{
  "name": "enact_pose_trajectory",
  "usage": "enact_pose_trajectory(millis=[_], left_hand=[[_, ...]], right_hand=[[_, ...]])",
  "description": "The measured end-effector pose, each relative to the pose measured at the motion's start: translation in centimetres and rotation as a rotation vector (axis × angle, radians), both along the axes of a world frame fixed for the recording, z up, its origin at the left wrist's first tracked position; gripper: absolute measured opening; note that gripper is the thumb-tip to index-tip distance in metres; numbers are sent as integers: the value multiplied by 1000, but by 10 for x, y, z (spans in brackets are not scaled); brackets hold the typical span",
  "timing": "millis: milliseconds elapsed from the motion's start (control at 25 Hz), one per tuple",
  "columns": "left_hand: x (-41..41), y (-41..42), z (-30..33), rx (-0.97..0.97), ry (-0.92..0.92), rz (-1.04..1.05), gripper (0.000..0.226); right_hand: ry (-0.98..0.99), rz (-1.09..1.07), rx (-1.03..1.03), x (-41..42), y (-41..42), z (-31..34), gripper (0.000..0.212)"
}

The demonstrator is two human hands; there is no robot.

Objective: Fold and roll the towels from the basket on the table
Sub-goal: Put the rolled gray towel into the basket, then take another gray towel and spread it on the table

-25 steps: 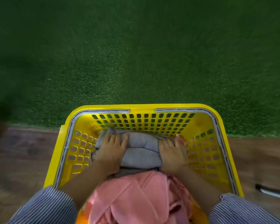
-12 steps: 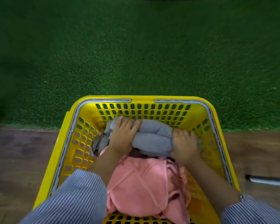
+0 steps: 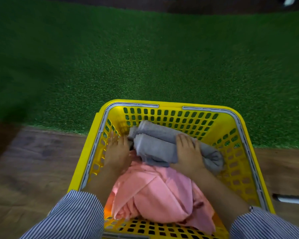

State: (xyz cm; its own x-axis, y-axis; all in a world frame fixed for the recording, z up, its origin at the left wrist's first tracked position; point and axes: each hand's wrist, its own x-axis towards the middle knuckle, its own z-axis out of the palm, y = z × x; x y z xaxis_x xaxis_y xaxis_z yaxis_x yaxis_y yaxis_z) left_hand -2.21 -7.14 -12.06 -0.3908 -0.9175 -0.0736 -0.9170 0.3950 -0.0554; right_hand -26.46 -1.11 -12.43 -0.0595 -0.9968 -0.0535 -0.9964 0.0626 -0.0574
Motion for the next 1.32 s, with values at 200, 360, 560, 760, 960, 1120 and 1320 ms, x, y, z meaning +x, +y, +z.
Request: enact_pose_trajectory(millis=[200,360,560,760,960,1120,1320], left_hand=[[6,-1,-13,-162,-150,-73,38],[7,-2,-20,-260,-74,-66,48],[7,9,12,-312,135,15,17],[23,-7,112,-630,414,128,24],[38,-11,174,-487,613,-71,27],[39,6,167,-69,591,-241,29],[37,11,222,-49,594,-341,21]], right_hand=[[-45,142,-56,70,-14,-3,90],[-36,77,14,77,-21,-11,82],[-66,39,96,77,-23,-3,79],[-101,13,166,76,-23,6,74],[-257,5,125,82,-17,47,78],[-673,304,-88,89,-21,101,75],[-1067,186,-130,113,-6,147,36]])
